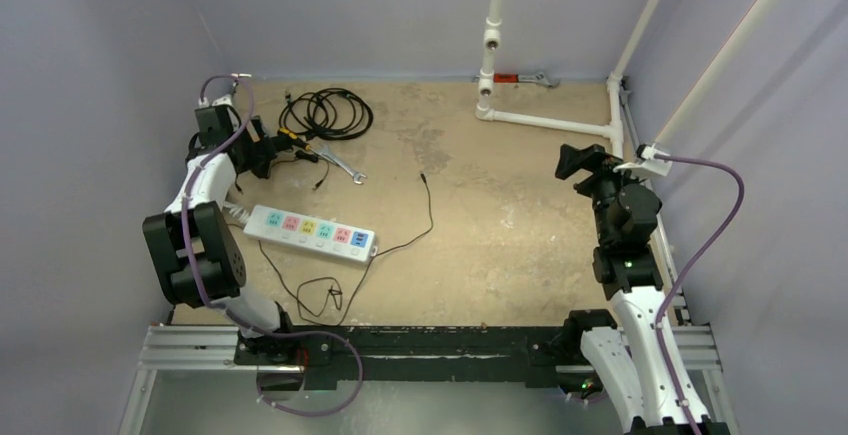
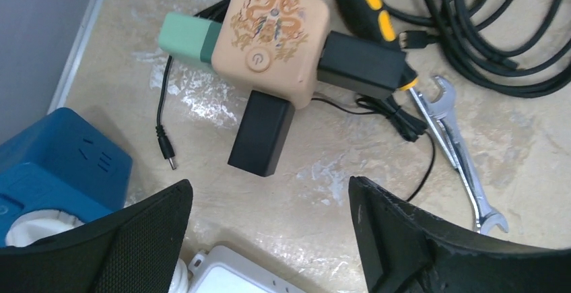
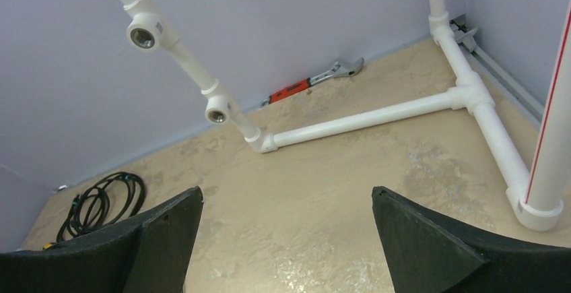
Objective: Pull the plug off the socket
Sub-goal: Pick up the socket from the corner of the board.
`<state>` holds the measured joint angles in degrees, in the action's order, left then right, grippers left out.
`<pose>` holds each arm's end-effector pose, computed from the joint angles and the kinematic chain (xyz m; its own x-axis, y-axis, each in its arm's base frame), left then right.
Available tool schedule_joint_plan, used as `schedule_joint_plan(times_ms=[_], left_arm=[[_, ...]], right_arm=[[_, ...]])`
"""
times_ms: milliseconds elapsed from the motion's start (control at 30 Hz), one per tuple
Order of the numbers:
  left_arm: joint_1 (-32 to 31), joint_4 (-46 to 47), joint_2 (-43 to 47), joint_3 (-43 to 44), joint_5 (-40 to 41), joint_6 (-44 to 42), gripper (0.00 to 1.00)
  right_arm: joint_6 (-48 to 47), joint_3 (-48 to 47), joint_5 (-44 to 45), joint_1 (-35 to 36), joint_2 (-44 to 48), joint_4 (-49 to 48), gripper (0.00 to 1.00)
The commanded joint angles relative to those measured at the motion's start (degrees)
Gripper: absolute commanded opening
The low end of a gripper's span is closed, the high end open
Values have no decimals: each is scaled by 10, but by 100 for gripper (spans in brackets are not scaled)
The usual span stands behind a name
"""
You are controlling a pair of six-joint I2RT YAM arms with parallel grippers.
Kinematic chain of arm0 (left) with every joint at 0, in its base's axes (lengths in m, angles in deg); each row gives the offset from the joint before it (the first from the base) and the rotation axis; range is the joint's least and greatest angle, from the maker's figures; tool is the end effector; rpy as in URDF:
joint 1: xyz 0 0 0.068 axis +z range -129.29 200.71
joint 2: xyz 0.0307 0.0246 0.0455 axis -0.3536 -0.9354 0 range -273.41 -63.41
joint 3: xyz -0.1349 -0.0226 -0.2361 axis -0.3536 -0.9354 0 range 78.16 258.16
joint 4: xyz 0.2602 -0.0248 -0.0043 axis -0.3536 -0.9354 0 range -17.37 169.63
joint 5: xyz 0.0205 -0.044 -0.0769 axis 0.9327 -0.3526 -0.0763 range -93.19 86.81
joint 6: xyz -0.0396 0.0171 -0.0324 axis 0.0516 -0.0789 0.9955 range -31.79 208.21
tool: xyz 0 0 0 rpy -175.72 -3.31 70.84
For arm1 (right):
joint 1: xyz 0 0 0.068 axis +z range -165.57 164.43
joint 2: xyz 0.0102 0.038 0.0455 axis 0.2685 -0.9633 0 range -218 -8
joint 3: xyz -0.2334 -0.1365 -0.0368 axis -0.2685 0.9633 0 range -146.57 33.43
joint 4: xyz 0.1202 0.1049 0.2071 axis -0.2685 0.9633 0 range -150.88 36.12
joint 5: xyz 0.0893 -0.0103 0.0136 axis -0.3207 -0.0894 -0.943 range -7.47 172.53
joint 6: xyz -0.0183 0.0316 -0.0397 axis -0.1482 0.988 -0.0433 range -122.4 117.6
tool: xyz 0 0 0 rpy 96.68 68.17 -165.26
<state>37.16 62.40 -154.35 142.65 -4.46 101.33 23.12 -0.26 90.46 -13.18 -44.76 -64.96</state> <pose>0.3357 0.0982 0.2464 -0.5842 -0.4092 -0.7009 -0.4111 0.8938 -0.1792 0.1656 0.0020 0.3203 0.0575 0.4295 -0.9012 0.0793 0.8979 0.4330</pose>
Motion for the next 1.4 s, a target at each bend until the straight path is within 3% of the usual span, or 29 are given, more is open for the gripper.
schedule_joint_plan(times_ms=[0, 400, 600, 767, 1067, 1367], left_arm=[[29, 15, -37, 16, -53, 12, 80], [31, -18, -130, 78, -70, -2, 56], [30, -10, -120, 72, -35, -14, 55], [30, -9, -124, 74, -49, -20, 53], [29, -8, -148, 95, -99, -26, 40], [30, -4, -153, 94, -120, -19, 39]], right_arm=[[0, 5, -23, -2, -4, -31, 99], [-3, 18, -42, -2, 6, -46, 99], [-3, 20, -53, -2, 3, -52, 99], [-4, 21, -59, -2, 4, -52, 99], [-8, 21, -64, -2, 7, -51, 99], [-8, 21, -65, -2, -4, -53, 99]])
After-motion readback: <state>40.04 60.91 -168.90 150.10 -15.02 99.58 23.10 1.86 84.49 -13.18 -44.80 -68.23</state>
